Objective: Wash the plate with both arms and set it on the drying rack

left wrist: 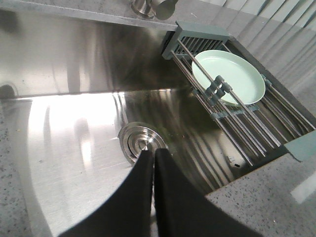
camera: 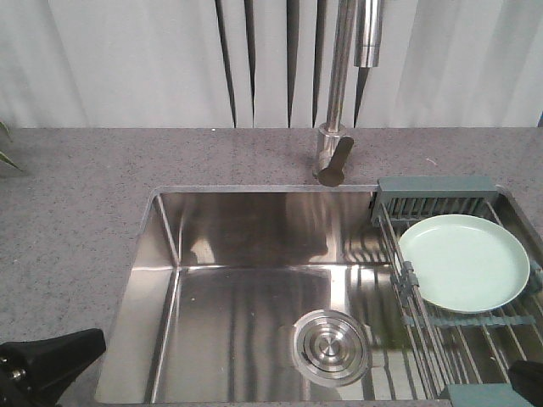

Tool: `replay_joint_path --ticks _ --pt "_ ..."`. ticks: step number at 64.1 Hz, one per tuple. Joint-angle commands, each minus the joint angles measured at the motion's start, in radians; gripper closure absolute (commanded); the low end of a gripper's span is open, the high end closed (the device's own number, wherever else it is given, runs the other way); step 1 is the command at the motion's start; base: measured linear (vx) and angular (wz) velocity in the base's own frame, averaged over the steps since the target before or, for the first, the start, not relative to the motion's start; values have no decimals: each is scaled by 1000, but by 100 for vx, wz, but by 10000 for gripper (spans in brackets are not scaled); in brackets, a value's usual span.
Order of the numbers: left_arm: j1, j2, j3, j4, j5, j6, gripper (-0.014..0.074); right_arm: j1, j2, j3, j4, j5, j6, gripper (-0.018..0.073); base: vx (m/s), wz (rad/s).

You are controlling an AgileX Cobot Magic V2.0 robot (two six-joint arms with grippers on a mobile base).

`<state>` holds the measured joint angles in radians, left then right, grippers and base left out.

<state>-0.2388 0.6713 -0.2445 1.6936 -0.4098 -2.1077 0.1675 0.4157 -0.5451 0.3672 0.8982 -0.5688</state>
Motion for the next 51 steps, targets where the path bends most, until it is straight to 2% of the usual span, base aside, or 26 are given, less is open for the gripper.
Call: replay_joint_path --ticks 1,39,43,46,51 --pt "1 -1 -28 -38 9 -7 602 3 6 -19 15 -49 -2 566 0 0" --pt "1 -1 -28 -40 9 -7 602 3 6 -19 15 -37 -2 566 0 0" --pt "1 -1 -28 -66 9 -7 602 3 6 -19 15 -37 -2 566 0 0" --pt "1 -1 -28 -114 9 -7 602 3 6 -19 15 -37 -2 566 0 0" --pt "1 -1 -28 -262 9 -7 602 3 6 -19 15 -37 -2 566 0 0"
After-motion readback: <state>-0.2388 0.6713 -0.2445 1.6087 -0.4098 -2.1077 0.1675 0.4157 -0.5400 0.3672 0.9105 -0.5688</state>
